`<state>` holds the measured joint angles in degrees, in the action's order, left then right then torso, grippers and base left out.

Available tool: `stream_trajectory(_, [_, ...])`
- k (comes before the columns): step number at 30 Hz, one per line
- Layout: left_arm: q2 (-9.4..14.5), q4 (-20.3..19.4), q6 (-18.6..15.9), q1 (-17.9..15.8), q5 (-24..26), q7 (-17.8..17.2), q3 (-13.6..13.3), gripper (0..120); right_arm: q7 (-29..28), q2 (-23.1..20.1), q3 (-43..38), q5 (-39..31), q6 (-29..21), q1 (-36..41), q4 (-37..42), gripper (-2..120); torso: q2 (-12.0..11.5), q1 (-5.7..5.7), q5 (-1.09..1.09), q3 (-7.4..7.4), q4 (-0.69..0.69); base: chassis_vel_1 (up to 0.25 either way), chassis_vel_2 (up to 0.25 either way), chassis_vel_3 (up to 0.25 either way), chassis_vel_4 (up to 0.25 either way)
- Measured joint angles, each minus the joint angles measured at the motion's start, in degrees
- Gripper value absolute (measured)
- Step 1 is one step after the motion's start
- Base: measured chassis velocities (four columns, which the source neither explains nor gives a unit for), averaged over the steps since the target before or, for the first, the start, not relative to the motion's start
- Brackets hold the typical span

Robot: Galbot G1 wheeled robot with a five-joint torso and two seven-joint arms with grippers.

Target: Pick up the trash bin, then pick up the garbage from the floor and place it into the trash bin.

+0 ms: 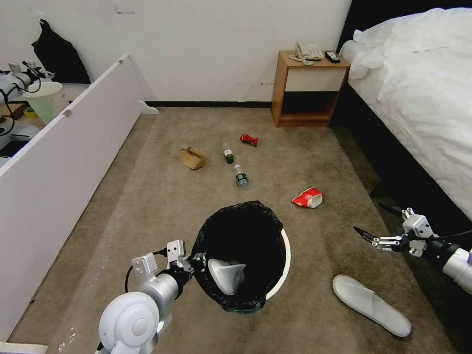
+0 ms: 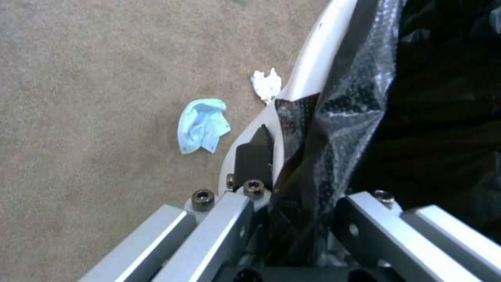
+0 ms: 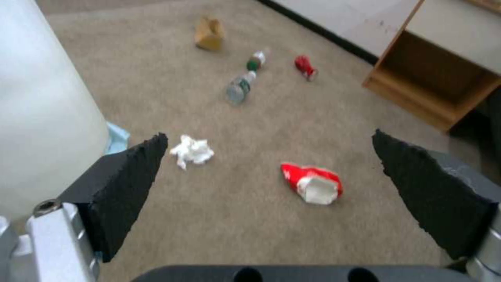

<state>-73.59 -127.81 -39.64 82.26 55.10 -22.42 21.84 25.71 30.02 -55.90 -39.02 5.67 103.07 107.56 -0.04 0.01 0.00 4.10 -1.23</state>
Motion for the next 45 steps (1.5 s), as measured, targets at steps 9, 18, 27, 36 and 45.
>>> stream_trajectory(9, [-0.7,-0.5,-0.5,0.5,-0.4,-0.4,-0.2,2,-0.4,-3.6,2.7,-1.2,-1.6,-0.8,-2.7,100,0.0,0.0,-0.01,0.0,0.01,0.0,0.0,0.0,0.0])
stream_trajectory(18, [-1.2,-0.5,-0.5,0.5,-0.8,-0.4,-0.2,2,-1.0,-3.8,4.9,-2.0,-1.8,-1.7,-4.4,100,0.0,0.0,0.0,0.0,0.0,0.0,0.0,0.0,0.0])
stream_trajectory(27, [-1.5,-0.5,-0.5,0.6,-1.0,-0.3,-0.2,2,-1.3,-3.9,6.4,-1.8,-1.9,-2.5,-5.8,100,0.0,0.0,0.0,0.0,0.0,0.0,0.0,0.0,0.0])
stream_trajectory(36, [-1.4,-0.6,-0.5,0.4,-1.0,-0.2,-0.2,2,-1.4,-4.2,6.1,-1.7,-1.9,-2.5,-6.5,100,0.0,0.0,-0.01,0.0,0.0,0.0,0.0,0.0,0.0])
stream_trajectory(45, [-1.0,-0.2,-0.5,-0.1,-1.0,-0.1,-0.2,2,-1.3,-4.4,5.8,-1.8,-1.9,-2.7,-7.0,100,0.0,0.0,0.0,0.0,0.0,0.0,0.0,0.0,0.0])
